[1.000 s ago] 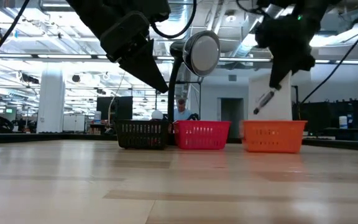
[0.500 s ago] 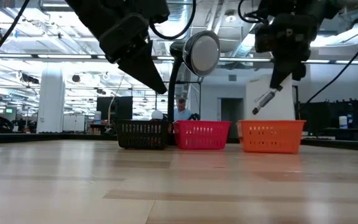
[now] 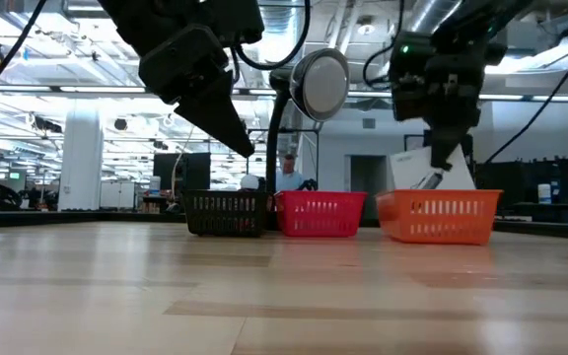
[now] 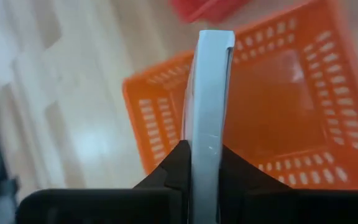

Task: Pick and place items into bin
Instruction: Put the white card reader box into the orange bin

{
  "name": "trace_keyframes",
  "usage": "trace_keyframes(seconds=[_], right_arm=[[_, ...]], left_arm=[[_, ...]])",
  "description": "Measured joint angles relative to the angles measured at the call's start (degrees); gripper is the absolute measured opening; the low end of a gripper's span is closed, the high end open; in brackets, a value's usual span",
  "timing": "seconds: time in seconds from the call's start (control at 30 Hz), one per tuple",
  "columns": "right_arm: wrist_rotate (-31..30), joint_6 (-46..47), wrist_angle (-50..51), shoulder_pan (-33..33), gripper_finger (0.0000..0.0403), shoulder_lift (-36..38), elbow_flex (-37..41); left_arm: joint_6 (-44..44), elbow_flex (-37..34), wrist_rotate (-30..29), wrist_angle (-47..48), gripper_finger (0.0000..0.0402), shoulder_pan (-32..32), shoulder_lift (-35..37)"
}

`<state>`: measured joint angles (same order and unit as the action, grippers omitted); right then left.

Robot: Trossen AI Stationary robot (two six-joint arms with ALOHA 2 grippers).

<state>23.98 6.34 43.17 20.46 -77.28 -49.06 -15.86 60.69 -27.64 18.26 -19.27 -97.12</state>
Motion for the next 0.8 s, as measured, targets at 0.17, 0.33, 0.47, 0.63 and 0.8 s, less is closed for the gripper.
trace_keyframes(seconds=[0.17, 0.33, 0.47, 0.63, 0.8], right_arm=[[2.99, -2.48, -3.32, 2.15, 0.0046, -6.04, -0.20], [3.09, -2.48, -4.25, 4.56, 0.0064, -8.95, -0.26], [1.51, -2.65, -4.71, 5.36, 0.0092, -9.24, -0.04], [-0.42, -5.74, -4.01, 5.58, 0.0136, -8.12, -0.20], [-2.88, -8.36, -2.96, 6.15, 0.0165, -6.99, -2.60]], left_arm=[[-0.29, 0.00, -0.07, 0.98, 0.0000, 0.00, 0.00], [-1.32, 0.00, -0.07, 2.34, 0.0000, 0.00, 0.00], [-1.50, 0.00, -0.09, 2.45, 0.0000, 0.02, 0.00], [-1.51, 0.00, -0.04, 2.42, 0.0000, 0.00, 0.00], [-1.51, 0.00, -0.04, 2.08, 0.0000, 0.00, 0.00]])
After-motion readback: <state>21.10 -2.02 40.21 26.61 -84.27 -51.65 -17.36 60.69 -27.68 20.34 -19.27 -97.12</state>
